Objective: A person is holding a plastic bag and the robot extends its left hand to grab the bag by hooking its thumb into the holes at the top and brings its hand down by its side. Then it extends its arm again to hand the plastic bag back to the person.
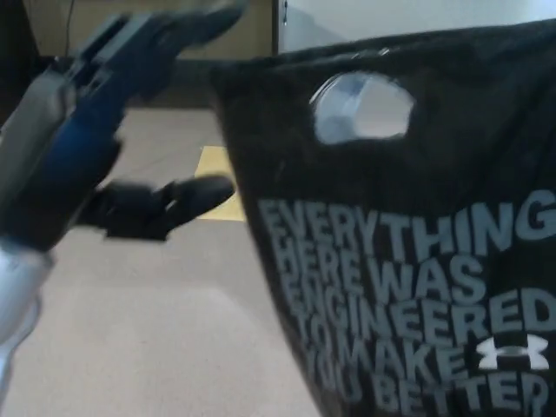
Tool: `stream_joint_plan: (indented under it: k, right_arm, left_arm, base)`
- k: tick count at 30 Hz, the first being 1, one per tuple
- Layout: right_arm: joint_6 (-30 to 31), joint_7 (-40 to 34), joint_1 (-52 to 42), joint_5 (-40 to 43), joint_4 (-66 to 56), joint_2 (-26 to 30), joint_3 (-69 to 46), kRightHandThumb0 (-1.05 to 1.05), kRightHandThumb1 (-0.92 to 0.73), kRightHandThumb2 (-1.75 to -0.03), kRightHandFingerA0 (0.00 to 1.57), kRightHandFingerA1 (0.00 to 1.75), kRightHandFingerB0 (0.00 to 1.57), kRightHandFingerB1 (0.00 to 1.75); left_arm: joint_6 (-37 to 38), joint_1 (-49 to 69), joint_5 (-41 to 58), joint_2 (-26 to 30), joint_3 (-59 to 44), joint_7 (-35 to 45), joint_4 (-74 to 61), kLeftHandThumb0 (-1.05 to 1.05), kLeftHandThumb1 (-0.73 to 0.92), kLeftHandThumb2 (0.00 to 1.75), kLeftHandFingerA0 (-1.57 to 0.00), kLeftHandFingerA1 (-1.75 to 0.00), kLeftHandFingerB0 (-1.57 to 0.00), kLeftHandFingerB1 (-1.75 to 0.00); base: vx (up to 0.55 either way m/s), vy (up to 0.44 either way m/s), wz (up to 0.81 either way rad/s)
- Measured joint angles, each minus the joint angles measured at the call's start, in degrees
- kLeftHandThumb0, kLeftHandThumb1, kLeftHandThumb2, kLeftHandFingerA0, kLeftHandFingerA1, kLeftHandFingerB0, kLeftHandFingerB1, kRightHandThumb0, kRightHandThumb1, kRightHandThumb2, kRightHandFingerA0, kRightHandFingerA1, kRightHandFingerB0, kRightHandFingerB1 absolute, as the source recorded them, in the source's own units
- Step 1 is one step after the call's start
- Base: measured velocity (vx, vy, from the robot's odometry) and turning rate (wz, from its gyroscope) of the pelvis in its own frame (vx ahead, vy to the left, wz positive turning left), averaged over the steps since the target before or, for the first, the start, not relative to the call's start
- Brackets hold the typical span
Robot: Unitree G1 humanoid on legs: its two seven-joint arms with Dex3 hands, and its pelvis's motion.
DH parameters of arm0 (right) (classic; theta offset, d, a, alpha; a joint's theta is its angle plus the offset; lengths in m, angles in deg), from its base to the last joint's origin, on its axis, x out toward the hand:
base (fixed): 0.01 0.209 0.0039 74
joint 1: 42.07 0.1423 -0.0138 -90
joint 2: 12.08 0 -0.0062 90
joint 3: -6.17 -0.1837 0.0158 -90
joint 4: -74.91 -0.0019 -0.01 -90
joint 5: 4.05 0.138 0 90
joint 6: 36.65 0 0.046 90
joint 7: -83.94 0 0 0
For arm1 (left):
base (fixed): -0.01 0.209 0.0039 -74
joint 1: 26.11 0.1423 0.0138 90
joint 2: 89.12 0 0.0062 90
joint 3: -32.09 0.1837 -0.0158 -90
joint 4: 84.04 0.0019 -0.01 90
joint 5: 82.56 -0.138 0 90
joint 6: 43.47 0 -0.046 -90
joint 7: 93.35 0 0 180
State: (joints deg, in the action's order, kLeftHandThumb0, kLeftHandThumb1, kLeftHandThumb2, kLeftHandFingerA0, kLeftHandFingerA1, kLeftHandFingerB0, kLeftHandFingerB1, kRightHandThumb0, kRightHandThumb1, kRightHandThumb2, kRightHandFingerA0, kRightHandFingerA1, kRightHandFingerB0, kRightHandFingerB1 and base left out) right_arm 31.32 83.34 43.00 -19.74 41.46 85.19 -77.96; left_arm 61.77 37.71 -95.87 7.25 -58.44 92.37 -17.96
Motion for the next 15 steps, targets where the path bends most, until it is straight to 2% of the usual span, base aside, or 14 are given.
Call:
stream_joint_plan:
  k: [3, 4, 8, 9, 10, 11, 12, 13, 14, 15]
  right_arm:
    - [-0.01, 0.01, -0.08, -0.05, -0.12, 0.01, 0.16, -0.38, -0.59, -0.79, 0.68, 0.6, 0.47, 0.5]
    - [-0.01, 0.01, -0.07, -0.08, -0.12, 0.03, 0.22, -0.3, -0.68, -0.6, 0.75, 0.51, 0.52, 0.4]
    - [0.01, 0.02, 0.02, -0.17, -0.19, 0.34, 0.35, -0.3, -0.68, -0.6, 0.76, 0.51, 0.52, 0.39]
    - [0.05, 0.02, 0.04, -0.2, -0.23, 0.41, 0.4, -0.3, -0.68, -0.6, 0.76, 0.51, 0.52, 0.39]
    - [0.1, 0.03, 0.13, -0.24, -0.37, 0.48, 0.46, -0.38, -0.59, -0.79, 0.69, 0.6, 0.47, 0.49]
    - [0.14, 0.04, 0.14, -0.26, -0.45, 0.52, 0.48, -0.38, -0.59, -0.79, 0.69, 0.6, 0.47, 0.49]
    - [0.2, 0.09, 0.15, -0.29, -0.45, 0.66, 0.52, -0.3, -0.68, -0.6, 0.74, 0.51, 0.52, 0.39]
    - [0.23, 0.11, 0.24, -0.3, -0.45, 0.71, 0.52, -0.38, -0.59, -0.78, 0.71, 0.62, 0.48, 0.5]
    - [0.29, 0.13, 0.45, -0.29, -0.39, 0.71, 0.51, -0.3, -0.68, -0.6, 0.76, 0.52, 0.52, 0.4]
    - [0.32, 0.14, 0.66, -0.28, -0.36, 0.71, 0.5, -0.3, -0.68, -0.6, 0.76, 0.52, 0.52, 0.4]
  left_arm:
    - [-2.85, -4.38, -3.27, -1.32, 2.44, 0.17, -2.01, -0.63, 0.42, 0.75, -0.06, -0.3, -0.09, -0.28]
    - [-3.67, -5.54, -4.2, -1.74, 3.06, 0.27, -2.6, -0.57, 0.53, 0.59, -0.09, -0.26, -0.13, -0.24]
    - [-7.2, -9.23, -7.7, -3.56, 5.35, 0.76, -4.53, -0.56, 0.5, 0.56, -0.12, -0.3, -0.13, -0.26]
    - [-7.98, -9.86, -8.52, -4.22, 5.98, 0.8, -4.71, -0.62, 0.38, 0.73, -0.04, -0.39, -0.08, -0.38]
    - [-8.99, -10.54, -9.53, -4.98, 6.73, 0.85, -4.84, -0.32, 0.3, 0.88, -0.01, -0.5, 0.0, -0.48]
    - [-9.48, -10.84, -10.11, -5.34, 7.04, 0.87, -4.87, -0.32, 0.3, 0.88, -0.01, -0.5, 0.0, -0.48]
    - [-10.45, -11.62, -11.25, -6.21, 7.79, 0.87, -4.72, -0.33, 0.29, 0.88, -0.01, -0.49, 0.0, -0.48]
    - [-10.91, -12.06, -11.89, -6.63, 8.26, 0.87, -4.5, -0.75, 0.44, 0.69, -0.06, -0.35, -0.11, -0.3]
    - [-11.44, -12.82, -12.63, -7.03, 8.82, 0.9, -3.99, -0.75, 0.45, 0.69, -0.03, -0.34, -0.1, -0.28]
    - [-11.78, -13.35, -13.02, -7.26, 9.19, 0.97, -3.56, -0.75, 0.45, 0.69, -0.03, -0.34, -0.1, -0.28]
  base:
    - [0.0, 0.0, 0.0]
    - [0.0, 0.0, 0.0]
    - [0.0, 0.0, 0.0]
    - [0.0, 0.0, 0.0]
    - [0.0, 0.0, 0.0]
    - [0.0, 0.0, 0.0]
    - [0.0, 0.0, 0.0]
    - [0.0, 0.0, 0.0]
    - [0.0, 0.0, 0.0]
    - [0.0, 0.0, 0.0]
